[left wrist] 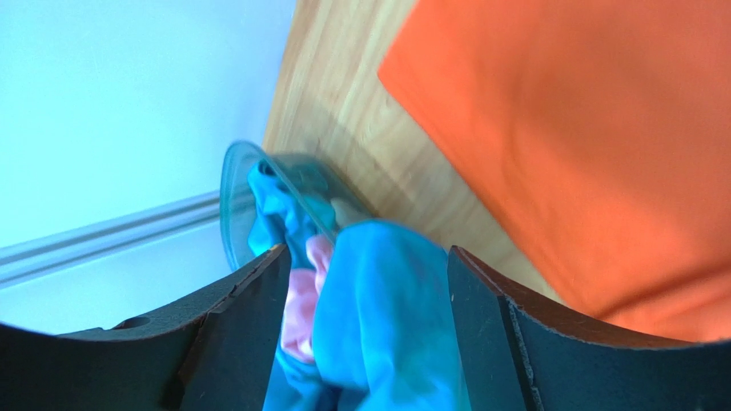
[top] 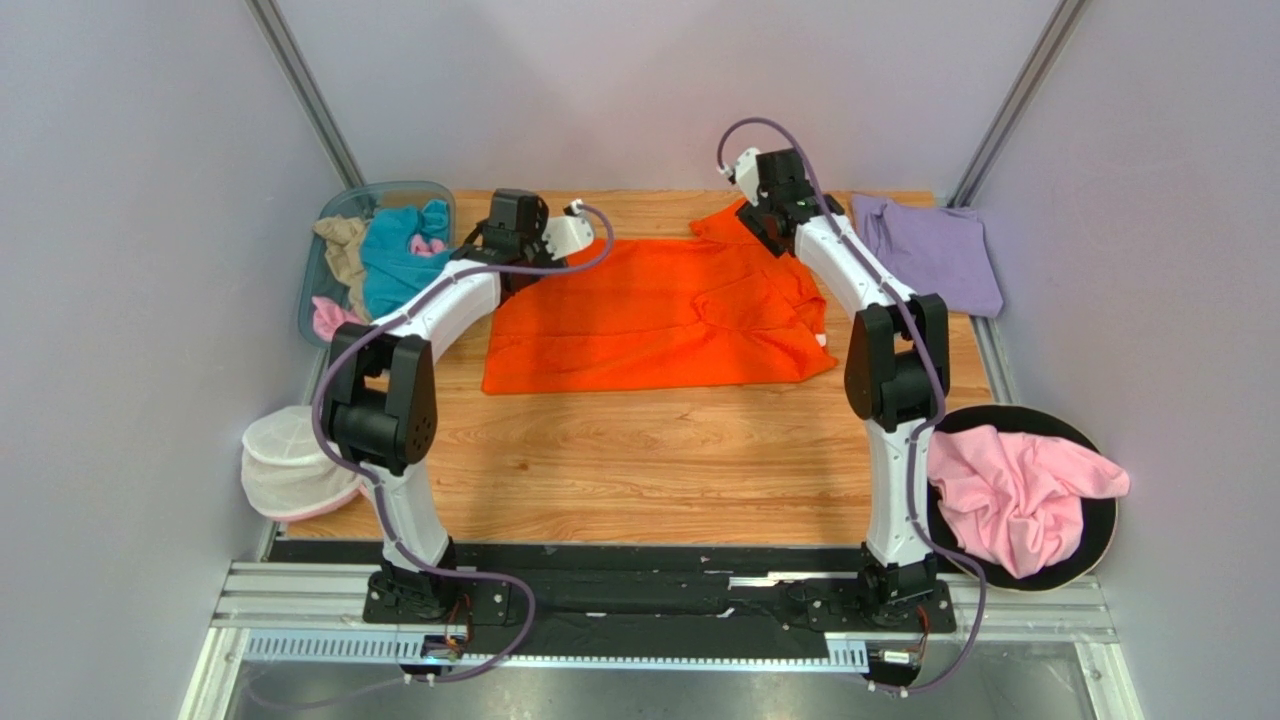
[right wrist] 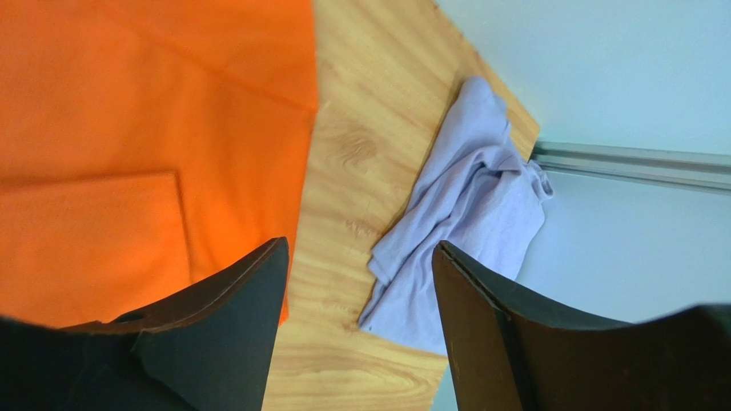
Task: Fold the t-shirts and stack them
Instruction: Fold the tshirt
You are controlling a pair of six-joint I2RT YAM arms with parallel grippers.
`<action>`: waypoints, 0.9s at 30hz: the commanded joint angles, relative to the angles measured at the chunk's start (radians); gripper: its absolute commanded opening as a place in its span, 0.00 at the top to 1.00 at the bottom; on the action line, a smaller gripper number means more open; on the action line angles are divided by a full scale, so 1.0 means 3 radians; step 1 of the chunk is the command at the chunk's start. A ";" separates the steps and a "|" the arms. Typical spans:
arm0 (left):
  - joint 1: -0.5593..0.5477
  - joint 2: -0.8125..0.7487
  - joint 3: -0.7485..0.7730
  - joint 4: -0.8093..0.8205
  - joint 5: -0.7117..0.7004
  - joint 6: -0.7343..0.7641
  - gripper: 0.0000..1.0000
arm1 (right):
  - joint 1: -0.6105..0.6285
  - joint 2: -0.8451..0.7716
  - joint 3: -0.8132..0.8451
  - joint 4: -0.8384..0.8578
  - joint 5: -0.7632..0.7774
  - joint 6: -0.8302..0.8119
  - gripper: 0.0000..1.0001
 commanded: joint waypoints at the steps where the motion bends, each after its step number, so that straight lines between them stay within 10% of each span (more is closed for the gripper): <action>1: 0.0027 0.0265 0.0498 -0.0533 0.0298 -0.0362 0.22 | -0.0062 0.0212 0.0303 0.0137 -0.0240 0.0499 0.33; 27: -0.0004 0.0936 0.0546 -0.0422 0.0206 -0.0239 0.22 | -0.0052 0.0074 -0.0816 0.0546 -0.0384 0.0438 0.34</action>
